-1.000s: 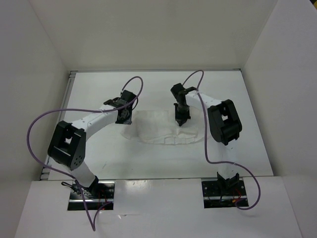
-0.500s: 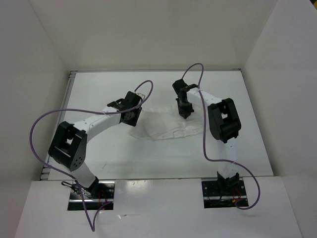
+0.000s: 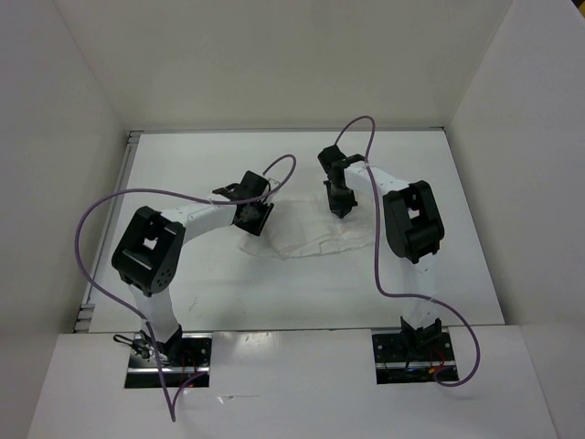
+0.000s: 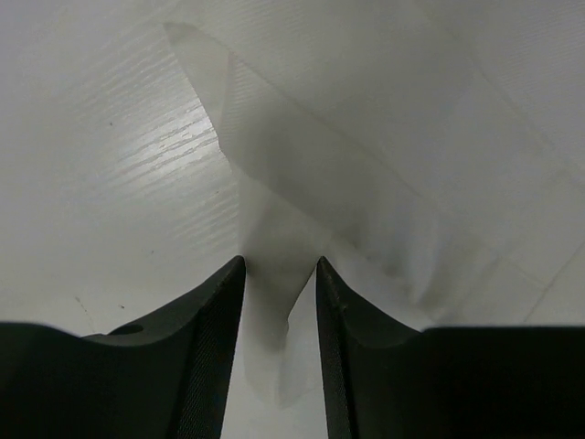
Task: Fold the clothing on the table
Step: Fold the skirt
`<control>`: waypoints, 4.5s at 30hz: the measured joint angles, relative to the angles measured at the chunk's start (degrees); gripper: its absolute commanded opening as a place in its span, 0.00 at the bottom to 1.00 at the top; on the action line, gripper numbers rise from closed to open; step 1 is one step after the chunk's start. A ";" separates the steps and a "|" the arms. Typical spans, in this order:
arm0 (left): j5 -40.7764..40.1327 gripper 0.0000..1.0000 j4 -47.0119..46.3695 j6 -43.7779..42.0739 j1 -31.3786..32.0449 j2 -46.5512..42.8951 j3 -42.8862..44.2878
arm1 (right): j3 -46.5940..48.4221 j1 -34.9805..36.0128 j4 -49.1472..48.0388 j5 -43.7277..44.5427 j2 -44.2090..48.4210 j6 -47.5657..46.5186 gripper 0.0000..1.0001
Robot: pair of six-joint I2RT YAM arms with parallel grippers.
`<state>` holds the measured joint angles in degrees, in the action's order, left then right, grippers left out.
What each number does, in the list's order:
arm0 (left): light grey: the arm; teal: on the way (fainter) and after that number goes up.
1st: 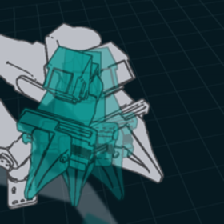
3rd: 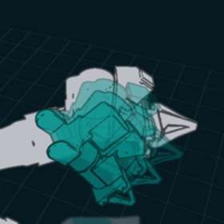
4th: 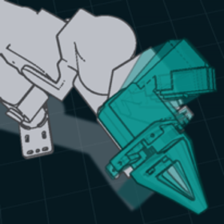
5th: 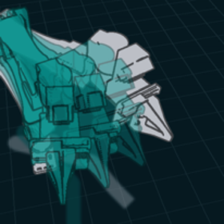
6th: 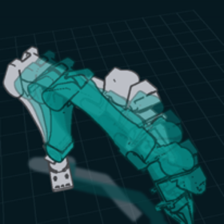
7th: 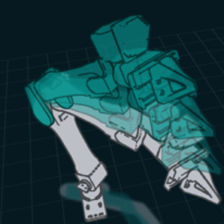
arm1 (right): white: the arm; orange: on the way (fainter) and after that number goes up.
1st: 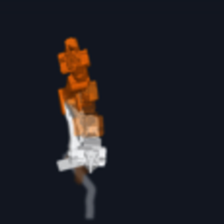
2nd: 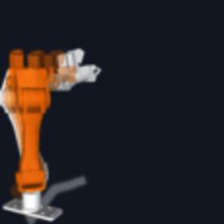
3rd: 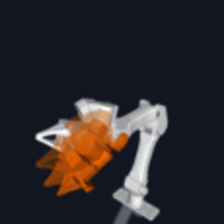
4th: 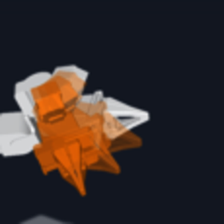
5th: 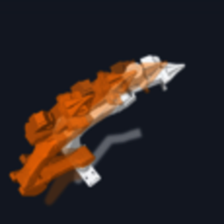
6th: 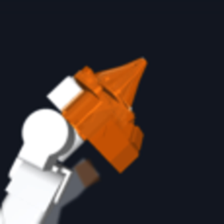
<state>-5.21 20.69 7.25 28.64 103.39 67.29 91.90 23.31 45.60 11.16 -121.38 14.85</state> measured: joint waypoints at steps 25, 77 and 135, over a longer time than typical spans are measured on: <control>12.31 0.07 -3.04 19.15 -13.31 2.23 -0.04 | -0.02 0.00 -0.33 -1.22 -0.07 -0.48 0.09; 21.40 0.21 -5.49 0.28 -11.04 7.93 6.47 | -0.04 -0.09 -0.76 -2.38 -0.37 -1.29 0.09; 41.83 1.00 -10.80 3.32 -26.88 9.79 10.01 | -7.96 -3.15 3.39 -12.48 24.26 2.45 0.46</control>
<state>36.62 9.89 10.57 1.76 113.19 77.30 83.94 20.16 48.99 -1.32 -97.12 17.30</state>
